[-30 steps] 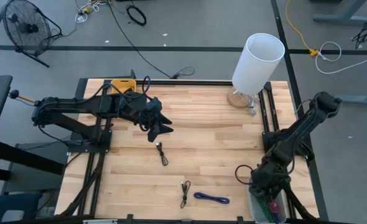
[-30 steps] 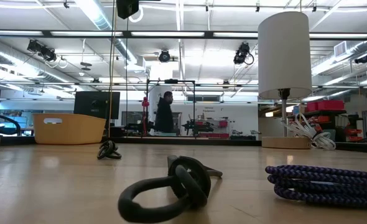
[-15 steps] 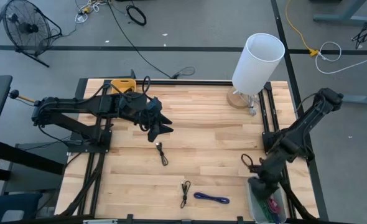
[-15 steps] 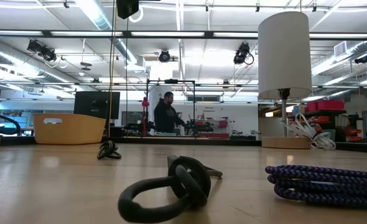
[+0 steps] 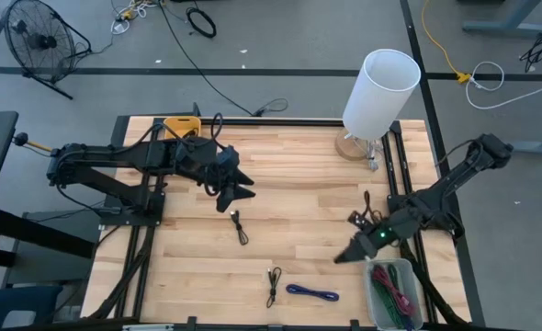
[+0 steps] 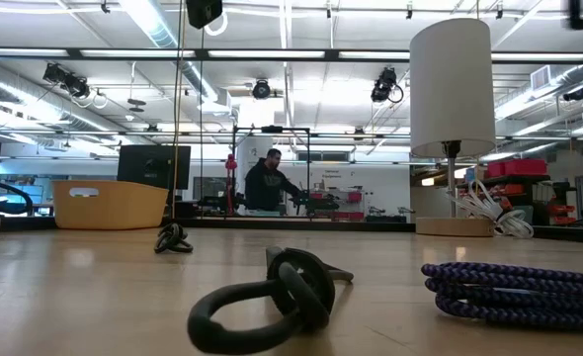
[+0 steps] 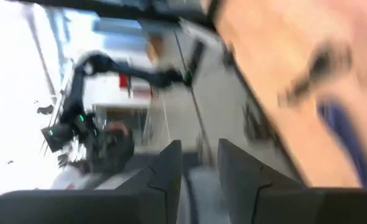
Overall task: Pick & Place USB Port
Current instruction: Put the violet charger cable into the gray bin
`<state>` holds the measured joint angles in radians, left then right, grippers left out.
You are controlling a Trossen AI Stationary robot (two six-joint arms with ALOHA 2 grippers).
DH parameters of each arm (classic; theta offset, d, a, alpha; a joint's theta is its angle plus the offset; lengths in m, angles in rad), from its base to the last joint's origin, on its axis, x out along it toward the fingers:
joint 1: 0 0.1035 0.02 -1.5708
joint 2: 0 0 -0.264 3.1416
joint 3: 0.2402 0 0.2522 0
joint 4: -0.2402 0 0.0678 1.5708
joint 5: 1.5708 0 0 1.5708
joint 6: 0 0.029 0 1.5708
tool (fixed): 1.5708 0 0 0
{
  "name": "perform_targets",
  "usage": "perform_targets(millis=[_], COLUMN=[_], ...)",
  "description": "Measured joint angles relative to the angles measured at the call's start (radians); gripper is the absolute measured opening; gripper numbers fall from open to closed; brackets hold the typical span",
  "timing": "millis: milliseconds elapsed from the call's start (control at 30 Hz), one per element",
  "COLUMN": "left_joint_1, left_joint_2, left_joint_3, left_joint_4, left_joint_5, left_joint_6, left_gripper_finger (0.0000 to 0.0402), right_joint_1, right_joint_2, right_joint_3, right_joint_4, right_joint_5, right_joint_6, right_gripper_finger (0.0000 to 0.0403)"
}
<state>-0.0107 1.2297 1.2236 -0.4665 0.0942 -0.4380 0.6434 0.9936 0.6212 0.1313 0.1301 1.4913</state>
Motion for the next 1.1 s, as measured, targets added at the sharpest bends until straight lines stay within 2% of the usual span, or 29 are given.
perform_targets(millis=[100, 167, 233, 333, 500, 633, 767, 900, 1100], left_joint_1=[-0.001, 0.000, 0.000, 0.000, 0.001, 0.001, 0.001, 0.001, 0.001], left_joint_2=[0.000, 0.000, 0.000, 0.000, 0.000, 0.000, 0.000, 0.000, 0.000], left_joint_3=[0.000, 0.000, 0.000, 0.000, 0.000, 0.000, 0.000, 0.000, 0.000], left_joint_4=[-0.015, -0.028, -0.035, -0.045, -0.051, -0.051, -0.051, -0.053, -0.056], left_joint_5=[-0.004, -0.013, -0.016, -0.016, -0.023, -0.048, -0.050, -0.050, -0.049], left_joint_6=[0.003, 0.003, 0.002, -0.001, 0.000, 0.002, 0.003, 0.003, -0.017], left_gripper_finger=[0.0206, 0.0206, 0.0206, 0.0206, 0.0206, 0.0206, 0.0206, 0.0206, 0.0206], right_joint_1=[-0.023, -0.032, -0.033, -0.030, -0.030, -0.034, -0.034, -0.034, -0.034], right_joint_2=[0.003, 0.023, 0.060, 0.150, 0.352, 0.502, 0.619, 0.709, 0.787], right_joint_3=[0.000, 0.000, 0.000, 0.021, 0.193, 0.380, 0.548, 0.666, 0.693], right_joint_4=[0.050, 0.087, 0.107, 0.104, 0.099, -0.110, -0.399, -0.618, -0.687], right_joint_5=[0.070, 0.060, 0.017, -0.106, -0.278, -0.397, -0.434, -0.395, -0.320], right_joint_6=[-0.101, -0.150, -0.165, -0.113, -0.137, -0.216, -0.293, -0.369, -0.401], right_gripper_finger=[0.0102, 0.0102, 0.0102, 0.0102, 0.0102, 0.0102, 0.0102, 0.0099, 0.0073])
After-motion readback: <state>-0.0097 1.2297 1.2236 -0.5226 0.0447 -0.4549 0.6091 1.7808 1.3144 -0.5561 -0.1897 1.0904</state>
